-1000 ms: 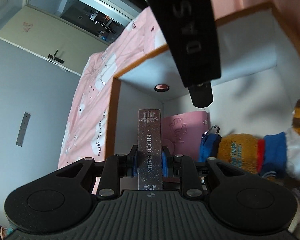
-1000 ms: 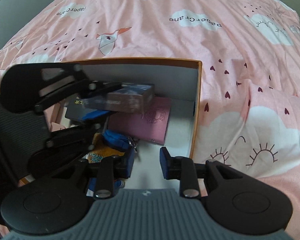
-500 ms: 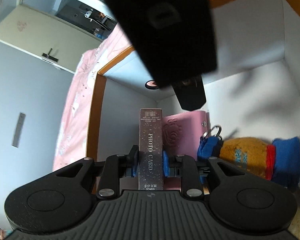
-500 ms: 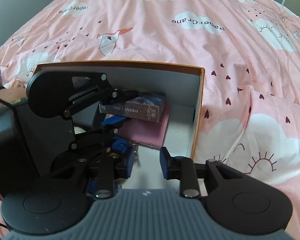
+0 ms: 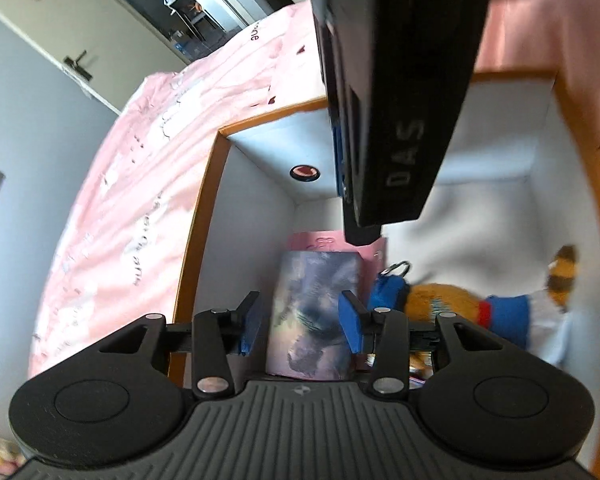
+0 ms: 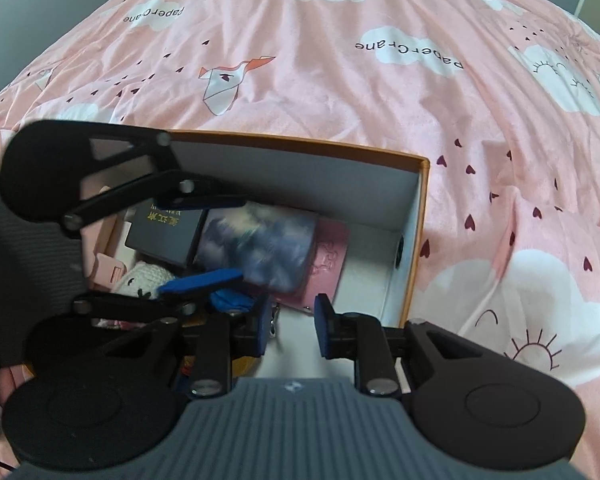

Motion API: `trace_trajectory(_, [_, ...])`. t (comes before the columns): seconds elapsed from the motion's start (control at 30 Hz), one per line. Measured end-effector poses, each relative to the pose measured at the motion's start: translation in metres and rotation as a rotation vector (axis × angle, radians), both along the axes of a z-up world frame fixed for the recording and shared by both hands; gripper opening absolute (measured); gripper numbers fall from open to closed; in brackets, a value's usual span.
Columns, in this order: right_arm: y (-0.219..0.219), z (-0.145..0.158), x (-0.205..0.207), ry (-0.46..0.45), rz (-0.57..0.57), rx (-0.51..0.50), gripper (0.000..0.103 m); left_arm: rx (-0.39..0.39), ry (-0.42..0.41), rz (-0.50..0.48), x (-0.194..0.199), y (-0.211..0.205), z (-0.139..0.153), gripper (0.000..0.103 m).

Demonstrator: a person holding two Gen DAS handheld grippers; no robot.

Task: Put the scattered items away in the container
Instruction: 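Lower the picture card box into the shoebox and open the left tool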

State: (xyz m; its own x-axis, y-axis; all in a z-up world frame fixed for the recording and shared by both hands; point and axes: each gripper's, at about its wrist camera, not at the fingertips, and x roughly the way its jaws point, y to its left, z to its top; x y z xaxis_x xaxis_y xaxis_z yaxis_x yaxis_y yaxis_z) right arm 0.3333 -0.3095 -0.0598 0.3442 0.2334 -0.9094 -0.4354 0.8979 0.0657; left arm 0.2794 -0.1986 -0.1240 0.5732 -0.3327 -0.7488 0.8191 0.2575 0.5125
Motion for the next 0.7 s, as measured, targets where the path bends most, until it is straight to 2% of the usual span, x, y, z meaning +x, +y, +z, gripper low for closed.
trace_trajectory(0.27, [0.005, -0.001, 0.000, -0.023, 0.001, 0.015, 0.026, -0.063, 0.011, 0.083, -0.008, 0.017, 0.016, 0.047])
trace_trajectory(0.33, [0.012, -0.003, -0.001, -0.028, 0.025, -0.023, 0.031, -0.059, 0.006, 0.101, -0.015, 0.021, 0.022, 0.047])
trace_trajectory(0.47, [0.031, 0.000, 0.003, -0.020, 0.078, -0.054, 0.028, -0.014, -0.037, 0.141, -0.027, 0.033, 0.033, 0.047])
trace_trajectory(0.57, [0.043, -0.006, 0.012, 0.003, 0.088, -0.098, 0.028, -0.017, -0.014, 0.168, -0.022, 0.042, 0.043, 0.047])
trace_trajectory(0.63, [0.045, -0.013, 0.017, 0.005, 0.071, -0.135, 0.039, -0.037, -0.008, 0.193, -0.025, 0.048, 0.045, 0.047])
trace_trajectory(0.7, [0.043, -0.018, 0.021, 0.003, 0.043, -0.135, 0.045, -0.072, 0.004, 0.217, -0.024, 0.052, 0.047, 0.047])
